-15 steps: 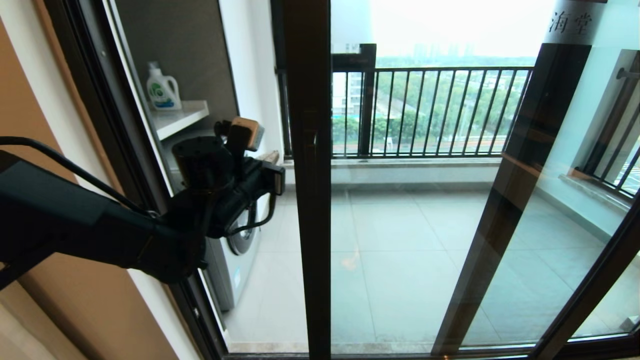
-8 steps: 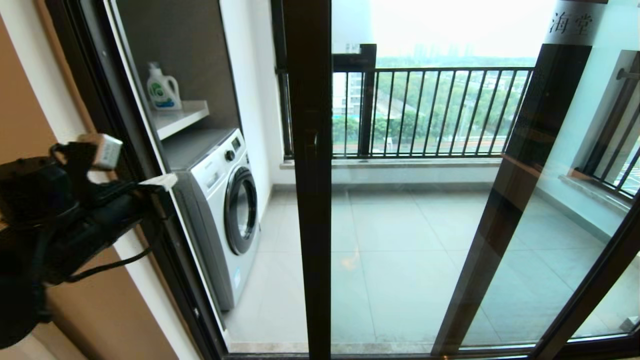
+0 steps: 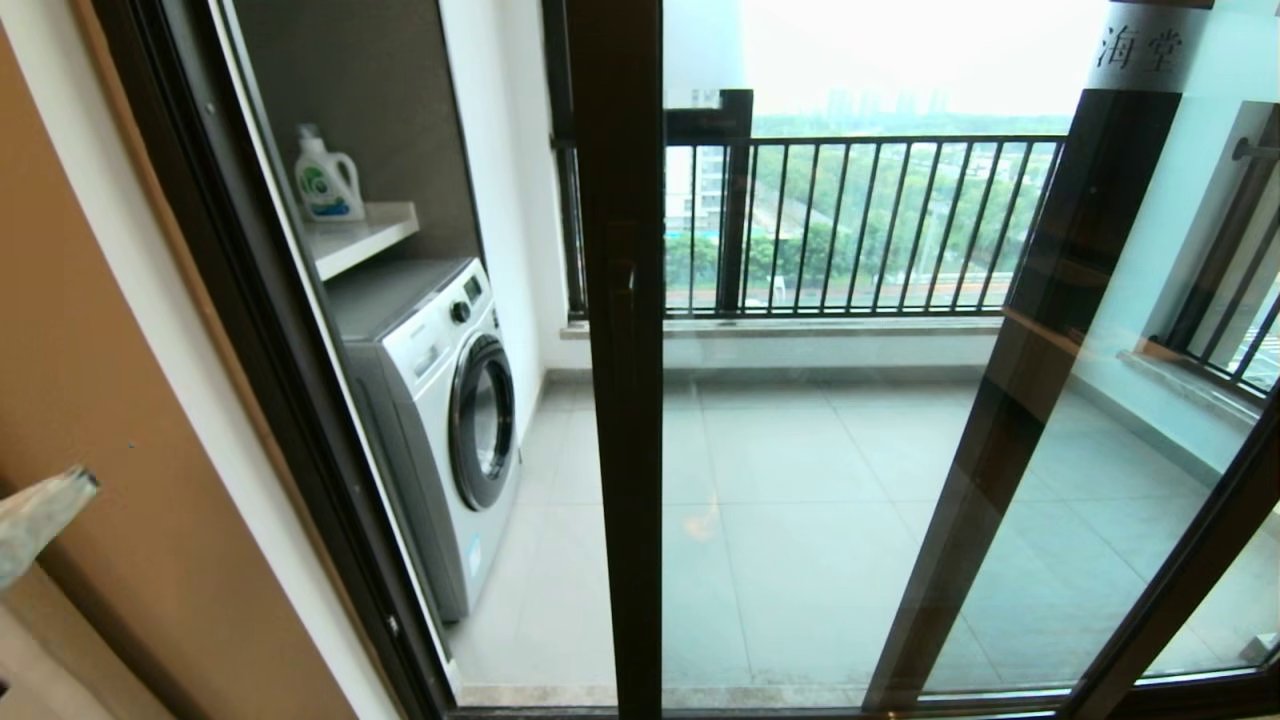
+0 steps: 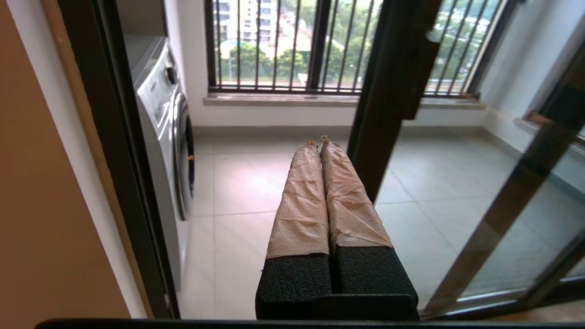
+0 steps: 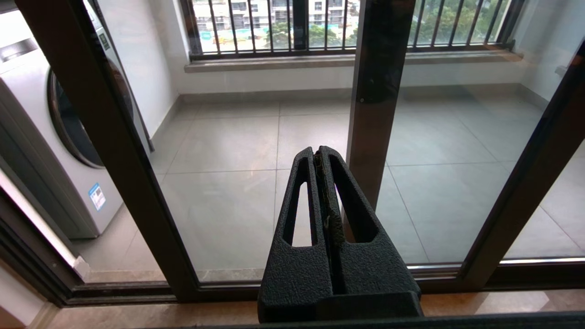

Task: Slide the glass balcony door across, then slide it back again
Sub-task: Open the slid door

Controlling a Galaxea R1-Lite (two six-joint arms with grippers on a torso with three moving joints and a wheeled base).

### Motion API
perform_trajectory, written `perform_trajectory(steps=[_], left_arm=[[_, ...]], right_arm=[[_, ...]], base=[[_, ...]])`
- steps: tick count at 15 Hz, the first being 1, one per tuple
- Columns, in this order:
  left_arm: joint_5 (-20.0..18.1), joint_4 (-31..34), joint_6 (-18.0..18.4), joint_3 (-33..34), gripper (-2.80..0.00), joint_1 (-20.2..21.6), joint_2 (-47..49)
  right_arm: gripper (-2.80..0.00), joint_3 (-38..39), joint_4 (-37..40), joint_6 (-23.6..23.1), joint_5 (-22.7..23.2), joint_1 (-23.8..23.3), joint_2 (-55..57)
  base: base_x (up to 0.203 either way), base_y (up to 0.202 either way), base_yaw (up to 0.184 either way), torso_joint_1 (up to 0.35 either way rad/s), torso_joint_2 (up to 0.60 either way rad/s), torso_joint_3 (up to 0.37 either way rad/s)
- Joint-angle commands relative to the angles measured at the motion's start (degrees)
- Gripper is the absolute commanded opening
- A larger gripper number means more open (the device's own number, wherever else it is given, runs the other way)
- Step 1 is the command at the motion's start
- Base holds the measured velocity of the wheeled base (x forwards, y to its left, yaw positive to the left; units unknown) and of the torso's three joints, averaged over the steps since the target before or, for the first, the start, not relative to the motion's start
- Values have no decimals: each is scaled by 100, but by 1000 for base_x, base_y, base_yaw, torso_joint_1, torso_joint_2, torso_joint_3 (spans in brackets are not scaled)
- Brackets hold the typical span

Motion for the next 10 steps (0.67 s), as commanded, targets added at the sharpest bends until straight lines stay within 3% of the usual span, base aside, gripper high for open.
perform_trajectory(steps=[1, 3, 5, 8, 9, 10], left_arm=[[-167, 1563, -41, -59, -280, -30, -1771], [-353, 3254, -116, -250, -280, -499, -2444], [-346, 3497, -5, -224, -280, -587, -2695], [-154, 3622, 843, 508, -280, -496, -3734], [293, 3673, 1201, 910, -280, -482, -3900], [1023, 3664, 1462, 1105, -280, -473, -3915]], right_arm=[[-280, 53, -5, 4, 3, 1, 5], [-280, 53, -5, 4, 3, 1, 5], [-280, 53, -5, -4, 3, 1, 5], [-280, 53, -5, -4, 3, 1, 5], [-280, 53, -5, 0, 3, 1, 5], [-280, 53, -5, -4, 3, 1, 5]], base=[[0, 0, 0, 0, 0, 0], [0, 0, 0, 0, 0, 0], [0, 0, 0, 0, 0, 0], [0, 0, 0, 0, 0, 0], [0, 0, 0, 0, 0, 0], [0, 0, 0, 0, 0, 0]])
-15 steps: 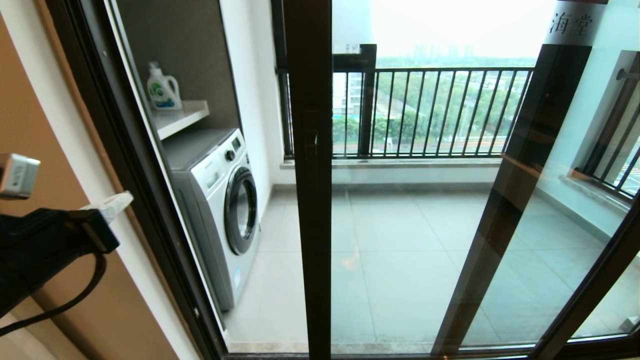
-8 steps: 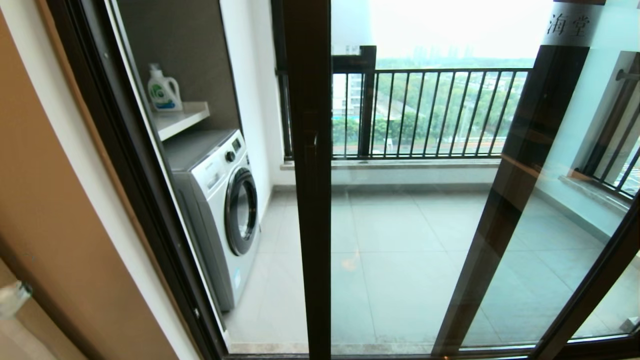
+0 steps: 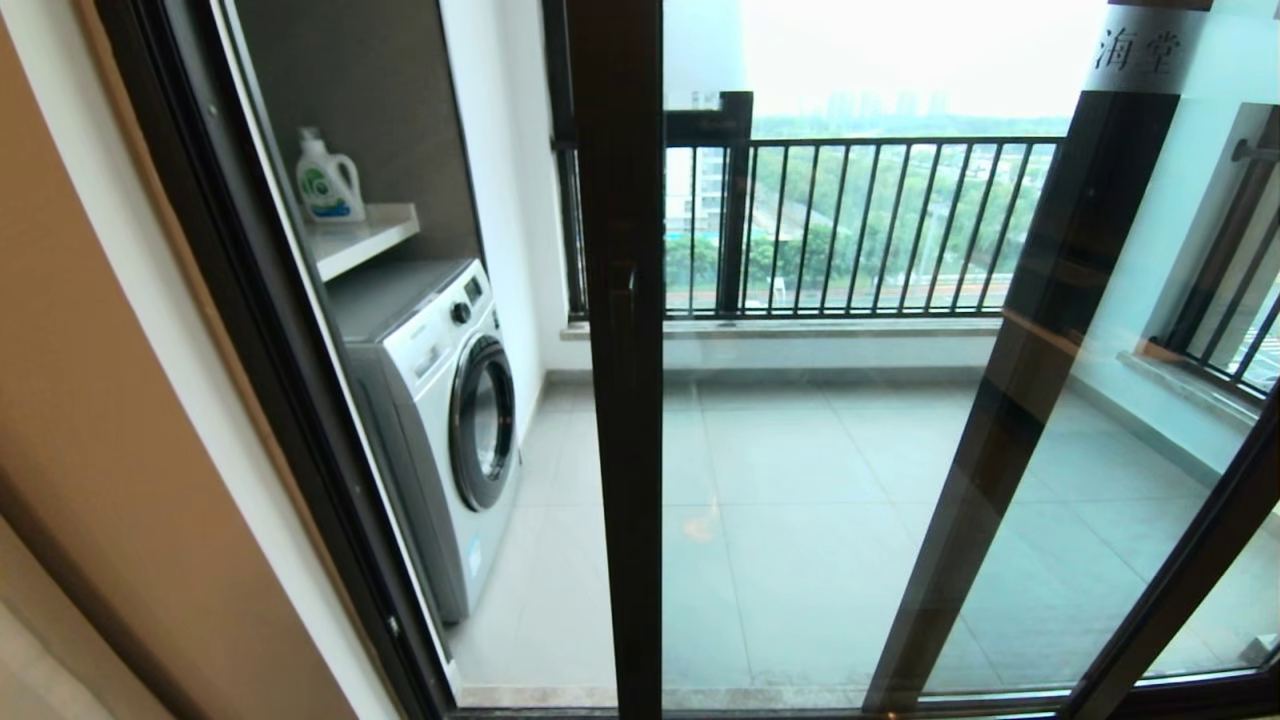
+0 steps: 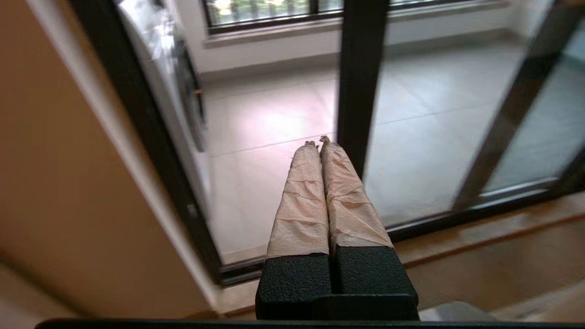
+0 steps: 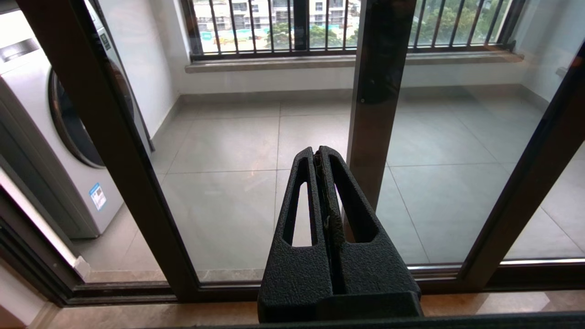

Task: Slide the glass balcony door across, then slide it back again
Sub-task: Open the slid door

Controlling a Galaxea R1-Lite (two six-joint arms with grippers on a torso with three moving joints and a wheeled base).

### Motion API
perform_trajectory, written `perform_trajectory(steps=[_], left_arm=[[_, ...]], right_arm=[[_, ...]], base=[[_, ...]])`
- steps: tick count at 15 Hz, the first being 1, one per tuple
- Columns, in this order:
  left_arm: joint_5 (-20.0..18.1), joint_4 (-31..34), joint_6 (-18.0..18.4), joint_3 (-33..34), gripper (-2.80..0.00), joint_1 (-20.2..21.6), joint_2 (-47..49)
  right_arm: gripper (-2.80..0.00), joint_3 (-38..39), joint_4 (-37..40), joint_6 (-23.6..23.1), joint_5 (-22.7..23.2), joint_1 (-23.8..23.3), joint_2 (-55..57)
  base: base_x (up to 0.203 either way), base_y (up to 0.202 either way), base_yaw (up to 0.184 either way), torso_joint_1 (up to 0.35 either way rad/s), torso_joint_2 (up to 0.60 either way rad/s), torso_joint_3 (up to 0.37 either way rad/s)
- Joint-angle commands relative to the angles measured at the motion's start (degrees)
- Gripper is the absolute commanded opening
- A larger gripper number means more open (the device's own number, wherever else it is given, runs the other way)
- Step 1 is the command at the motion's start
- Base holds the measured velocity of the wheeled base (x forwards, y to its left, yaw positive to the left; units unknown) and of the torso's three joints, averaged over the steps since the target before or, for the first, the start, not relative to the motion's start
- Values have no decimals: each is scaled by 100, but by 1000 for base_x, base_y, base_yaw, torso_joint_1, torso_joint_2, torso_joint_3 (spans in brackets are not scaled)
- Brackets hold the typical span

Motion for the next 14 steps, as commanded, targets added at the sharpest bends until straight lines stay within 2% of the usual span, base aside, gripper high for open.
perform_trajectory(steps=[1, 3, 4, 5, 6, 7, 9, 14], left_arm=[[744, -39, 227, 342, -280, 17, -319], [958, -56, -143, 392, -280, 25, -313], [1245, -131, -143, 603, -280, 22, -316], [1257, -357, -43, 673, -280, 26, -312], [1177, -437, 255, 698, -280, 28, -310], [1084, -441, 382, 699, -280, 29, -312], [1112, -458, -30, 713, -280, 20, -319], [1136, -466, -73, 714, -280, 29, -319]], right_arm=[[-280, 53, -2, -4, 3, 1, 5], [-280, 53, -2, -4, 3, 1, 5], [-280, 53, -2, -4, 3, 1, 5], [-280, 53, -2, 5, 3, 1, 5], [-280, 53, -2, -1, 3, 1, 5], [-280, 53, -2, -4, 3, 1, 5], [-280, 53, -2, 4, 3, 1, 5], [-280, 53, -2, -2, 3, 1, 5]], base=[[0, 0, 0, 0, 0, 0], [0, 0, 0, 0, 0, 0], [0, 0, 0, 0, 0, 0], [0, 0, 0, 0, 0, 0], [0, 0, 0, 0, 0, 0], [0, 0, 0, 0, 0, 0], [0, 0, 0, 0, 0, 0], [0, 0, 0, 0, 0, 0]])
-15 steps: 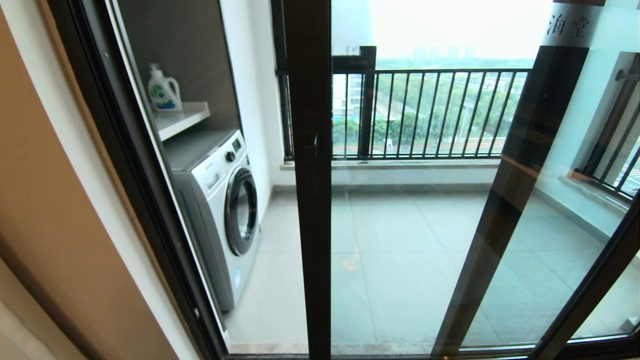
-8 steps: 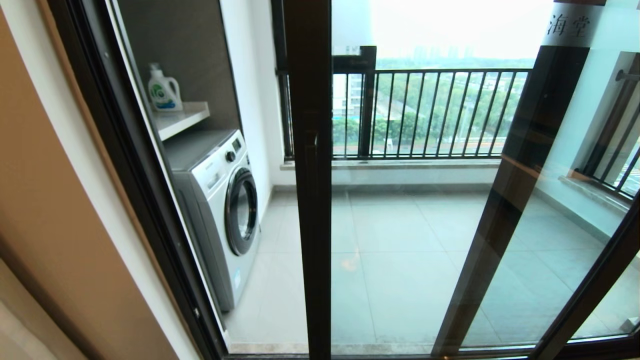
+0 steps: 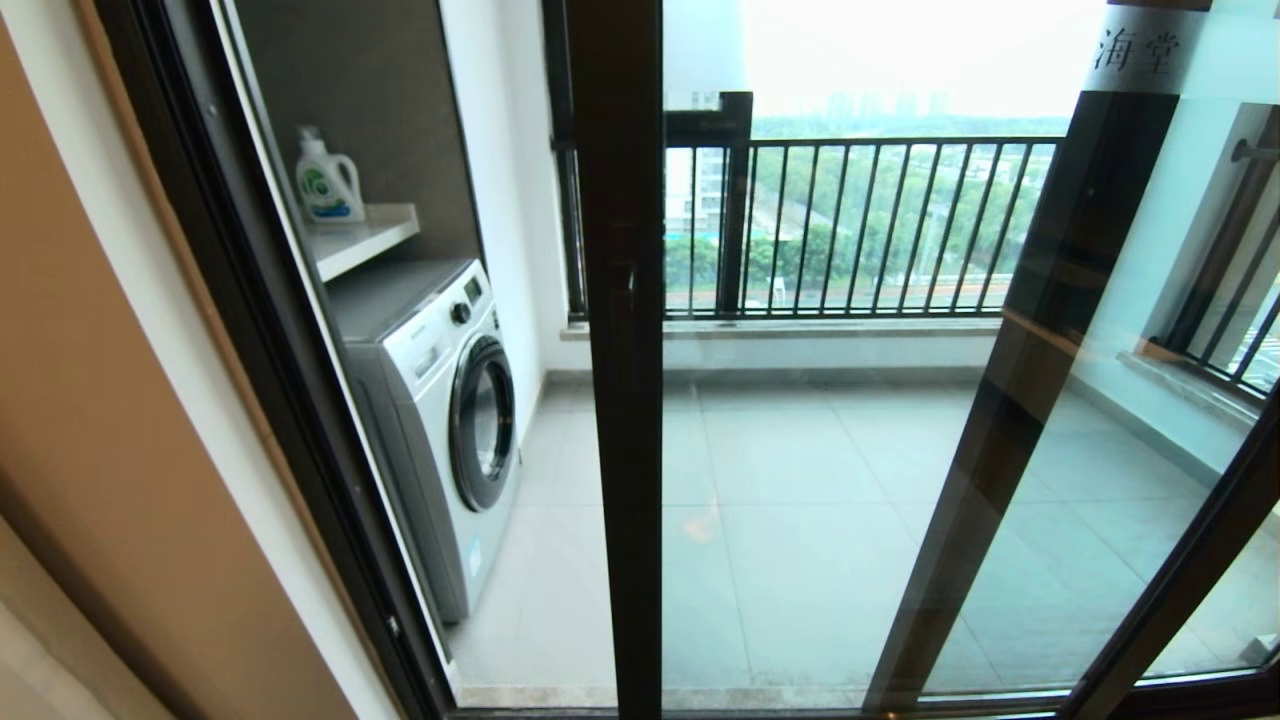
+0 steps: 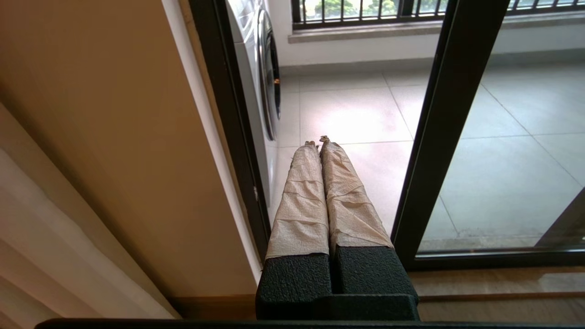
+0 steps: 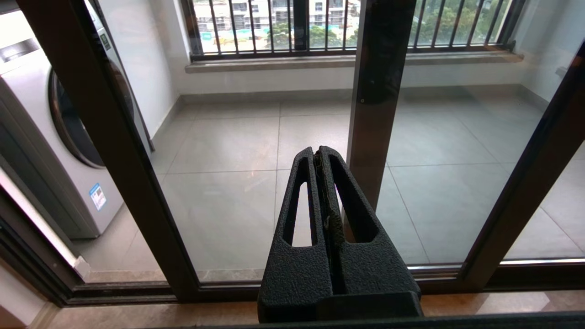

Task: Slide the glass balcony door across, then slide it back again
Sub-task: Open the slid door

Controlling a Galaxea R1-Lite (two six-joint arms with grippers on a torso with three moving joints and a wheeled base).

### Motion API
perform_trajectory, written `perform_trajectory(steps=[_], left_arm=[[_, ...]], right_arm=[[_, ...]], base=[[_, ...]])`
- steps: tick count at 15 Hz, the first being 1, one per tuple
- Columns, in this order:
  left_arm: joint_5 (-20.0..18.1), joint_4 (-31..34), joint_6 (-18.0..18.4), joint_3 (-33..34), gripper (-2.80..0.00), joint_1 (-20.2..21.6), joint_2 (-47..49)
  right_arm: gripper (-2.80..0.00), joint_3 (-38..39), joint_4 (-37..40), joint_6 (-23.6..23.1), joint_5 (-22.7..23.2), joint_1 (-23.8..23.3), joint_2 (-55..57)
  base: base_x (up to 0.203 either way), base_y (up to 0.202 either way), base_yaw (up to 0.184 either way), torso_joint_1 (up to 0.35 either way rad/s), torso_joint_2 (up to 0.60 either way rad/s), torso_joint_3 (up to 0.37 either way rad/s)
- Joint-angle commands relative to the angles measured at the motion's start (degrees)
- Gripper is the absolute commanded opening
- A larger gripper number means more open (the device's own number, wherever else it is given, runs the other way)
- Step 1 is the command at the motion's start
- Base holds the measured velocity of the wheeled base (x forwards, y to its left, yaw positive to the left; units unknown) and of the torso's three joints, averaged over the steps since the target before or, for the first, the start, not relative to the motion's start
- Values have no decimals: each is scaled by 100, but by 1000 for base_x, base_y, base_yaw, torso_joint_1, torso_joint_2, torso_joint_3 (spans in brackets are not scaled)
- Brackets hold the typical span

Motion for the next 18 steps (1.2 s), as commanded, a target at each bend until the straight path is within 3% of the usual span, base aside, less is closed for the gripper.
perform_trajectory(steps=[1, 8, 11, 15, 18], left_arm=[[-1, 17, 2, 2, -280, -2, 16], [-1, 17, 2, 2, -280, -2, 16], [-1, 17, 2, 2, -280, 0, 16], [-1, 17, 2, 2, -280, 4, 16], [-1, 17, 2, 2, -280, -2, 16]], right_arm=[[-280, 53, -5, -4, 3, 1, 5], [-280, 56, -41, 183, -124, 1, 2], [-280, -570, -24, 213, 395, 1, 260], [-280, -1511, -256, 552, 736, 109, 2195], [-280, -2251, -762, 811, 848, 321, 4519]], base=[[0, 0, 0, 0, 0, 0], [0, 0, 0, 0, 0, 0], [0, 0, 0, 0, 0, 0], [0, 0, 0, 0, 0, 0], [0, 0, 0, 0, 0, 0]])
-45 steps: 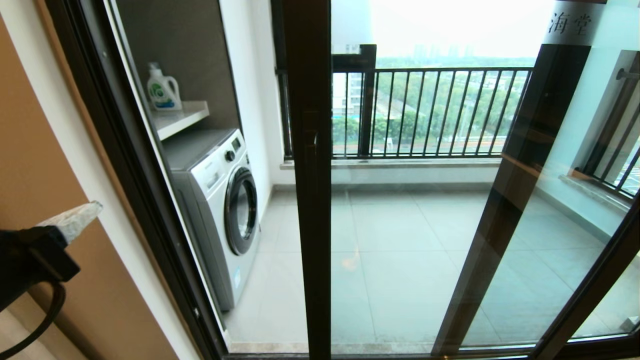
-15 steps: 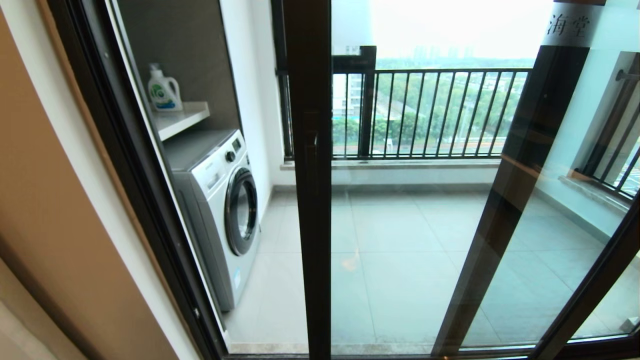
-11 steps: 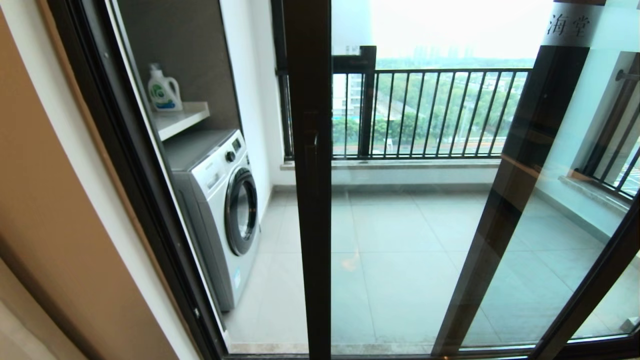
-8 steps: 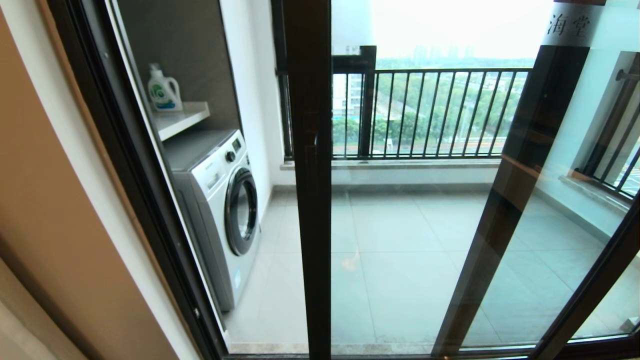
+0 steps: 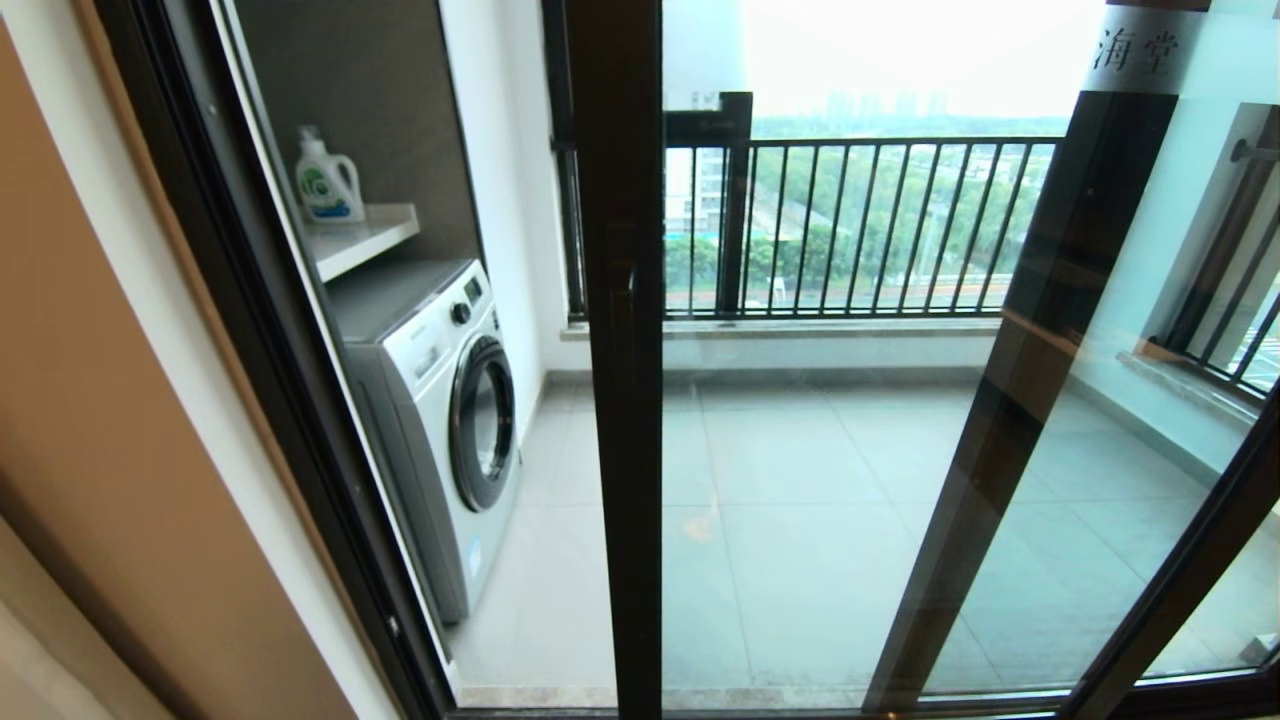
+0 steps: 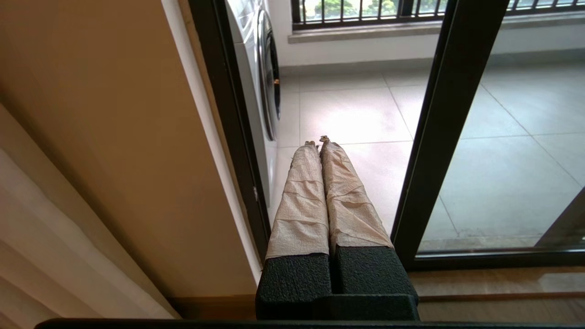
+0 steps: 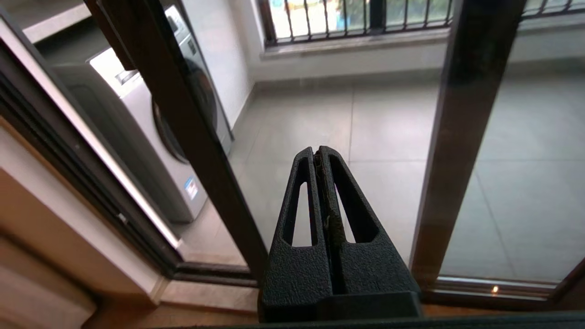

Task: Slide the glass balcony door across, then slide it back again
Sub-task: Open the slid door

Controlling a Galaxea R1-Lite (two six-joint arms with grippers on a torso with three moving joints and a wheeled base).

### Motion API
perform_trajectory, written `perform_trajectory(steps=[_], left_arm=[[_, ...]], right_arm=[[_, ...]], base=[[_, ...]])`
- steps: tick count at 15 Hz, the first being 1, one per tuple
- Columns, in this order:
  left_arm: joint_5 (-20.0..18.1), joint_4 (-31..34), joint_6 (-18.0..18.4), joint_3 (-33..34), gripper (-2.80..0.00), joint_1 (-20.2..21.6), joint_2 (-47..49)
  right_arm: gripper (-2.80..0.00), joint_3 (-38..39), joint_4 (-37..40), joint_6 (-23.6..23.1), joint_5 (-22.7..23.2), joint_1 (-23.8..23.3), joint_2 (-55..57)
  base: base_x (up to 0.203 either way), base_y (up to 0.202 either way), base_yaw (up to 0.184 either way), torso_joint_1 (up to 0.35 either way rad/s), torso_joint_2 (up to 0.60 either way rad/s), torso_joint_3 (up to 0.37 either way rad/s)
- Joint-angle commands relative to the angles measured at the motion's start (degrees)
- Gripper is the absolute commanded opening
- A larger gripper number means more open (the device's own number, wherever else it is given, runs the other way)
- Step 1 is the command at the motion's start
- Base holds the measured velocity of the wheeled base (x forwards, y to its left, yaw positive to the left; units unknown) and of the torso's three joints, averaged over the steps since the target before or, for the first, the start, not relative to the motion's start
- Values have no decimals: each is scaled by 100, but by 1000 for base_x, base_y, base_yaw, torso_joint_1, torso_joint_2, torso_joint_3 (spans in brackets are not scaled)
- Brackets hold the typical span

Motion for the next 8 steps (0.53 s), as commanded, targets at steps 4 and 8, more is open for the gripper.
perform_trajectory(steps=[4, 8], left_arm=[[-1, 1, 2, 0, -280, -1, 16], [-1, 1, 2, 0, -280, -2, 16]], right_arm=[[-280, -1956, -523, 200, 34, 1079, 4325], [-280, -3960, -692, 353, -1294, 3121, 6063]], base=[[0, 0, 0, 0, 0, 0], [0, 0, 0, 0, 0, 0]])
